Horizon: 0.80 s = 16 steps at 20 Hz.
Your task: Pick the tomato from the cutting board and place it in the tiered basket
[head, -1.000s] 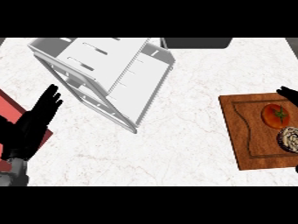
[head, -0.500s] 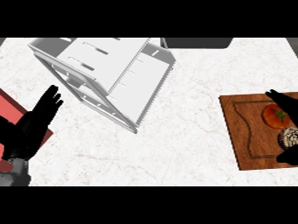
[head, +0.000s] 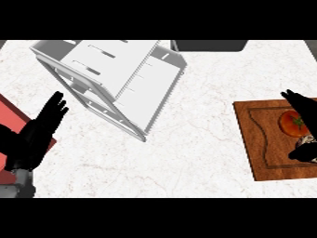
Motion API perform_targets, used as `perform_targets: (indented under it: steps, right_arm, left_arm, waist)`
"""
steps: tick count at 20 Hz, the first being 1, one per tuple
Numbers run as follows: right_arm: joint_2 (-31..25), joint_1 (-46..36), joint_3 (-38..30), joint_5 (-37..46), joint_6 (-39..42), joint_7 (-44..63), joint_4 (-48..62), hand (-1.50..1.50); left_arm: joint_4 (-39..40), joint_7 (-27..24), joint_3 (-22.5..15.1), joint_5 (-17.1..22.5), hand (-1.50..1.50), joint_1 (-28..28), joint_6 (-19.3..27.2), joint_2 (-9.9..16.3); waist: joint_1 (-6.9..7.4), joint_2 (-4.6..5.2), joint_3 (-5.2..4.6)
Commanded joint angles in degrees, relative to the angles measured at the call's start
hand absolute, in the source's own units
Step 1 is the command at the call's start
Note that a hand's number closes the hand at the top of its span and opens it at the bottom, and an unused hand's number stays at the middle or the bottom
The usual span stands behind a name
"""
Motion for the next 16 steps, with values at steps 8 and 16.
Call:
perform_targets:
  steps: [8,16]
  right_arm:
    - [0.7,0.4,-0.8,3.5,8.4,-4.5,4.5,1.5]
    - [3.3,-3.4,1.5,13.4,0.6,-7.6,8.6,1.5]
  left_arm:
    - [-4.3,3.8,1.7,-2.2,0.0,0.2,-1.1,-1.6]
    - [-4.5,4.4,2.3,-3.7,0.0,0.7,-1.5,-3.0]
  waist:
    - [-0.09,-0.11,-0.02]
    - [0.1,-0.07,0.0]
